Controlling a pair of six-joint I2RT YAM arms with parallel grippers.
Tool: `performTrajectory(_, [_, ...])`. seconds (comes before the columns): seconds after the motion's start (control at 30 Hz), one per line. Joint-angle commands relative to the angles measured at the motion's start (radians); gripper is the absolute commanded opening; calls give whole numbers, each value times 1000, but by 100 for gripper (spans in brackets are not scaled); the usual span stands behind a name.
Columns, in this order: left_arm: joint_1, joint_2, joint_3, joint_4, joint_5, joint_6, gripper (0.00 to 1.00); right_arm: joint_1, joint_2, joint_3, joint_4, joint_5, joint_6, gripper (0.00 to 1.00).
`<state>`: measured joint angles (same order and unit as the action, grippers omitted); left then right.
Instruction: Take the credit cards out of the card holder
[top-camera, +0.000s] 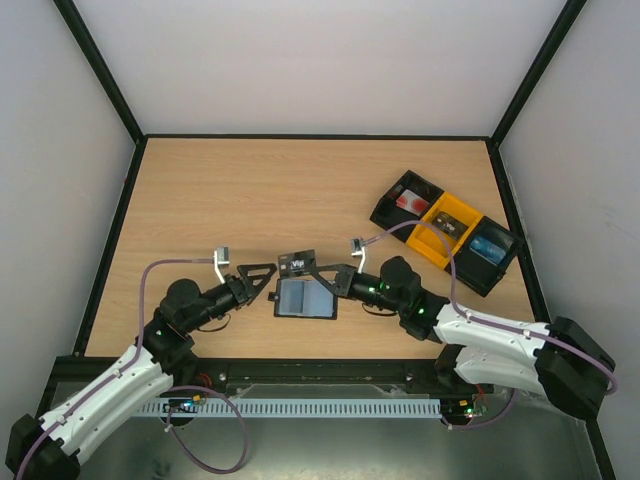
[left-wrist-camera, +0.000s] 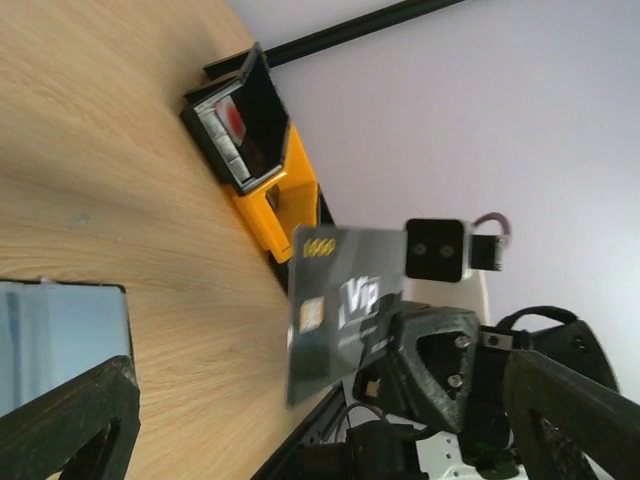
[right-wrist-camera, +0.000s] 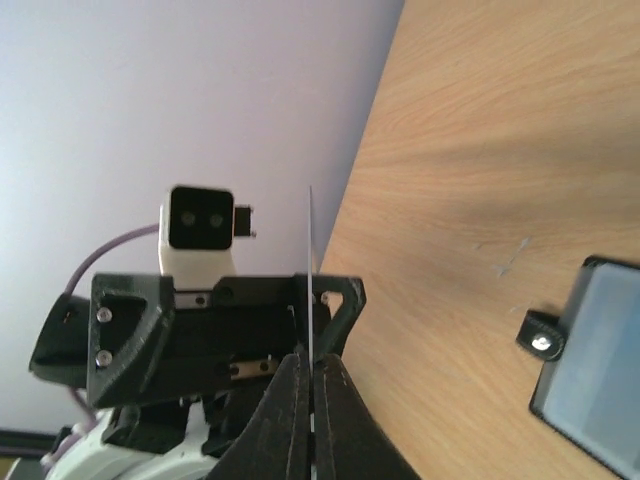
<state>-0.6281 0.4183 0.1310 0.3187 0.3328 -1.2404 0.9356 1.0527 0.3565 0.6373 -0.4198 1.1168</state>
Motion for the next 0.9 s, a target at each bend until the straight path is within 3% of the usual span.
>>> performTrajectory(0.0, [1, -9, 59, -123, -36, 62, 100, -24, -60, 84, -202, 143, -123, 2])
performTrajectory(0.6, [4, 174, 419, -621, -119, 409, 100, -492, 39, 309, -567, 393, -337, 2])
performTrajectory(0.87, [5, 161, 442, -684, -145, 477, 100, -715, -2, 331, -675, 384, -405, 2])
